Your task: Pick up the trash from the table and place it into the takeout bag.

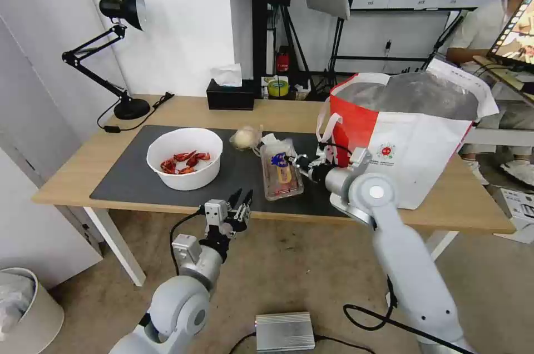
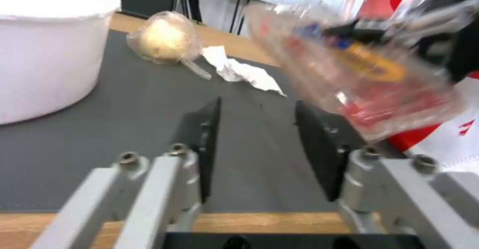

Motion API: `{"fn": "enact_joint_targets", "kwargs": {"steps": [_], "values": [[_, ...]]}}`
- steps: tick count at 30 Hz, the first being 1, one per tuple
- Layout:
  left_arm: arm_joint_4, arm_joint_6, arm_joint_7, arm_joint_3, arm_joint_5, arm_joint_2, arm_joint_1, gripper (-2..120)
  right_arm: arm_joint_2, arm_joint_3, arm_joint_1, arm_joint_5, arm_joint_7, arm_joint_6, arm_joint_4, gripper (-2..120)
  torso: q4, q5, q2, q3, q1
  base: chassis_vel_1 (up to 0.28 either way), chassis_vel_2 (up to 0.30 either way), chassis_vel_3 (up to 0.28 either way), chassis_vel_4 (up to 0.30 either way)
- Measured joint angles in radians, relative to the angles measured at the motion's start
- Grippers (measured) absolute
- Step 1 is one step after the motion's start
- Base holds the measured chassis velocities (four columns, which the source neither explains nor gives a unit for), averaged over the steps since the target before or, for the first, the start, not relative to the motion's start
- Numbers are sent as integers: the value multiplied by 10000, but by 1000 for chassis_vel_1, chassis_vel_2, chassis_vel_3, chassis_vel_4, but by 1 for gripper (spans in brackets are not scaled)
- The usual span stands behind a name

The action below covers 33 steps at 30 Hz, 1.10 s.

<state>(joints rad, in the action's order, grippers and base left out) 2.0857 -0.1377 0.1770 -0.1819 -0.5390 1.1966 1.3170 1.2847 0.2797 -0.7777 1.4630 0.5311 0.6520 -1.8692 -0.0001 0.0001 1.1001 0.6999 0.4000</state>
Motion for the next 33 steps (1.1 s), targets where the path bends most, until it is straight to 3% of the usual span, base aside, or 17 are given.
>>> {"fn": "enact_joint_targets", "kwargs": {"steps": [1,11,14,27,33], "values": [[0,0,0,0,0,0,0,52,0,0,0,0,0,0,0,0,0,0,0,0,0,0,0,0,0],[321,-36,15,-308,10,-97,144,93,-517,552,644,139,99,-273,-1655,0,1,-1,0,0,-1,0,0,0,0],[376,-41,16,-357,10,-83,194,98,-657,765,812,307,196,-354,-1797,0,1,-1,0,0,0,0,0,0,0],[512,-56,21,-470,29,19,368,100,-1753,2044,1800,1061,539,-759,-1636,0,0,1,-1,1,0,0,0,0,0],[465,-56,18,-384,65,117,375,100,-2387,2289,2064,-37,12,-1442,-1046,0,0,1,-1,0,0,0,0,0,0]]}}
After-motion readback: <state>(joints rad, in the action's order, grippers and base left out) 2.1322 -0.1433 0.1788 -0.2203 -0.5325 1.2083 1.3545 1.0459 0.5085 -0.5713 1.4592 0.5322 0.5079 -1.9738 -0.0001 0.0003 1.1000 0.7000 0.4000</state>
